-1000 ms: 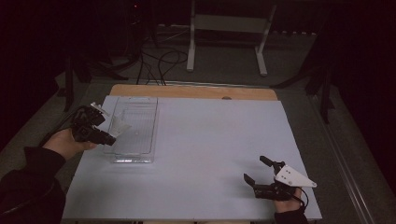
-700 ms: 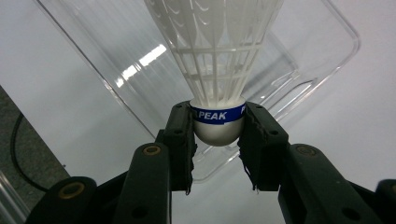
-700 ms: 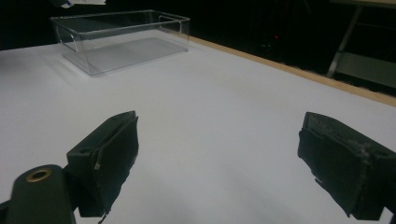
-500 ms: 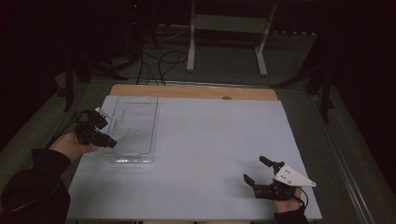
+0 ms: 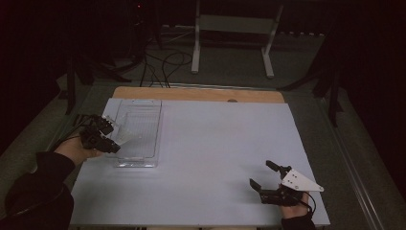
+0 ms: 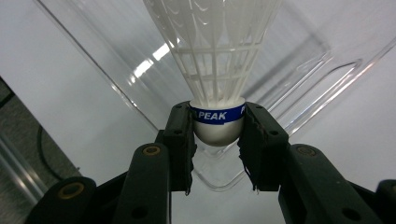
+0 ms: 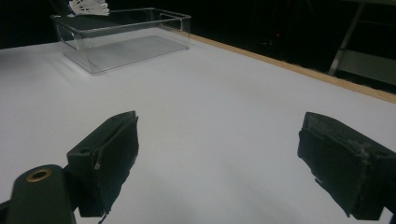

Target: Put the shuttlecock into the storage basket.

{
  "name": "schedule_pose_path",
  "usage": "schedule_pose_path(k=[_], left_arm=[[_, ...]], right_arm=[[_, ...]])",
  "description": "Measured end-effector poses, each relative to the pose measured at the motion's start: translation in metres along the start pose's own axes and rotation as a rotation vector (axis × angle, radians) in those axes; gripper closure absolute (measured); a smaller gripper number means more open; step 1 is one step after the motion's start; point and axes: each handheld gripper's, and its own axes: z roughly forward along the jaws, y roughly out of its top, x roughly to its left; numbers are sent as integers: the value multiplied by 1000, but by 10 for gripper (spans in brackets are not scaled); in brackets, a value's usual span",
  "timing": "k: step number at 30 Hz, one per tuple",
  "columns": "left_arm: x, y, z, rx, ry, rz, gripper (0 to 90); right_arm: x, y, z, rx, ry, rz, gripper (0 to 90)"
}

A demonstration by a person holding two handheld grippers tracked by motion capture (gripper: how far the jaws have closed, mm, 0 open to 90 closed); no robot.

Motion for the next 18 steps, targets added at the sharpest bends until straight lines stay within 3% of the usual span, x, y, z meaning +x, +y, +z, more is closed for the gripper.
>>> schedule_pose_path(k=[11,14,18], left_arm=[[-2,3,4,45,-2,11,650],[-1,4,2,52,3,-9,642],[-4,6,1,56,33,-27,503]], right_arm=[[0,0,0,1,-1,4,122],[0,0,0,3,-3,2,122],[0,0,-1,-1,-13,0,122]])
